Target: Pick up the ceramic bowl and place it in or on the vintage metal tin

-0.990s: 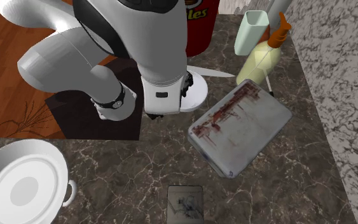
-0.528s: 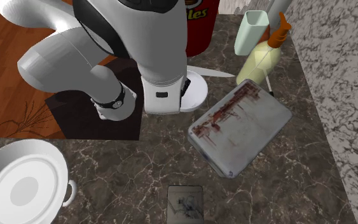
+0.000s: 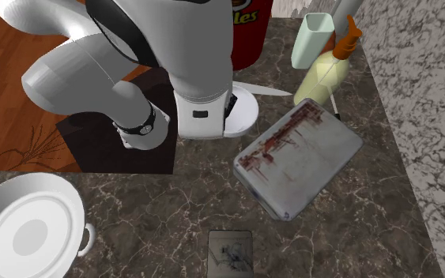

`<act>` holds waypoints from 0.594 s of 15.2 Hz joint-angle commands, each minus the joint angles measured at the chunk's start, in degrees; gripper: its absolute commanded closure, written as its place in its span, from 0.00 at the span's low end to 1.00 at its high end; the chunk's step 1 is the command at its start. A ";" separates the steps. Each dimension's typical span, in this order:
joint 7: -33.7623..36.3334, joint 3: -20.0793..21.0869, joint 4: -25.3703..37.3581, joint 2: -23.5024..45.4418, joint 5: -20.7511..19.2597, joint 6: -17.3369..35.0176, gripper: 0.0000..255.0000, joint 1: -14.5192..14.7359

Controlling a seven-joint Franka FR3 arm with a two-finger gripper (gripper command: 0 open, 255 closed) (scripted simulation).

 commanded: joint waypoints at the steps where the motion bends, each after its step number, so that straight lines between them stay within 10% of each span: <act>1: 0.23 -0.33 1.23 -0.72 -0.45 -1.93 1.00 -0.18; 9: 0.87 -1.76 6.61 -2.41 -2.20 -8.94 1.00 -0.96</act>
